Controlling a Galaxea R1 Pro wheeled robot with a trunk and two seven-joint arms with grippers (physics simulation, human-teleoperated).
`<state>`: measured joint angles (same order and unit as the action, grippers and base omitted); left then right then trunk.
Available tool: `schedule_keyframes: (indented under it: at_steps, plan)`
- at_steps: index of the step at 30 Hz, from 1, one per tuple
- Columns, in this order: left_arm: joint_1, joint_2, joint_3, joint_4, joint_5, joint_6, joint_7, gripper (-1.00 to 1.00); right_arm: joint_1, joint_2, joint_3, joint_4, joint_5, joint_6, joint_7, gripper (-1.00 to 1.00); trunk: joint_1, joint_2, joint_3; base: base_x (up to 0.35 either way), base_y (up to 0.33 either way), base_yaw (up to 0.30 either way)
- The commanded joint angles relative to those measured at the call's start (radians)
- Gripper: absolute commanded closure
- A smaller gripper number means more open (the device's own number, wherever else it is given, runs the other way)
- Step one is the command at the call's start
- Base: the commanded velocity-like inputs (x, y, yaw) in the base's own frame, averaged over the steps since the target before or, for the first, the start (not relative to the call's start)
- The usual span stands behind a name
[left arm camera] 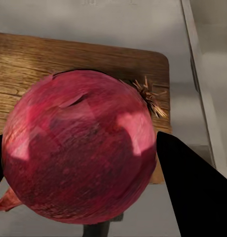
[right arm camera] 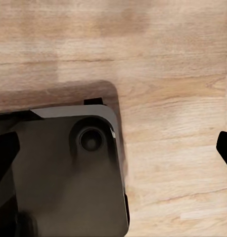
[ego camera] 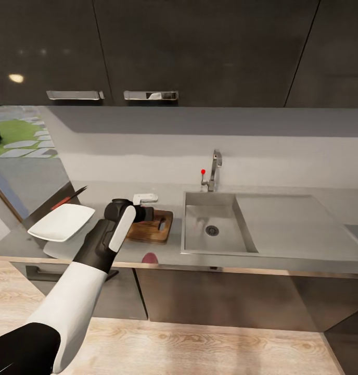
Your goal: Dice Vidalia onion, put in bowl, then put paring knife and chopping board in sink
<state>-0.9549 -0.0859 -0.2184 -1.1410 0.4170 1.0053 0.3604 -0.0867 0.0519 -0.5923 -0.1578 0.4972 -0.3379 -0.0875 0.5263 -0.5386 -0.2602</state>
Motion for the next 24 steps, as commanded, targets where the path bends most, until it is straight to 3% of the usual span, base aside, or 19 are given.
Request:
schedule_keyframes:
  at_steps: [1,10,24]
  plan:
    - [-0.001,0.001,-0.001,-0.003,0.01,0.003,0.009,1.0,-0.001,0.0,-0.006,0.0,0.011,-0.003,-0.005,-1.0,0.0,-0.001,-0.002,0.0,0.0,0.0]
    - [-0.001,0.005,-0.001,0.003,0.009,0.002,0.008,1.0,-0.001,0.001,-0.007,-0.006,0.007,-0.049,-0.006,-1.0,0.0,-0.001,-0.002,0.052,0.038,0.0]
    - [-0.001,0.005,-0.001,0.054,0.009,0.001,0.008,1.0,-0.001,0.003,-0.011,-0.006,0.005,-0.049,-0.007,-1.0,0.0,-0.001,-0.002,0.067,0.046,0.0]
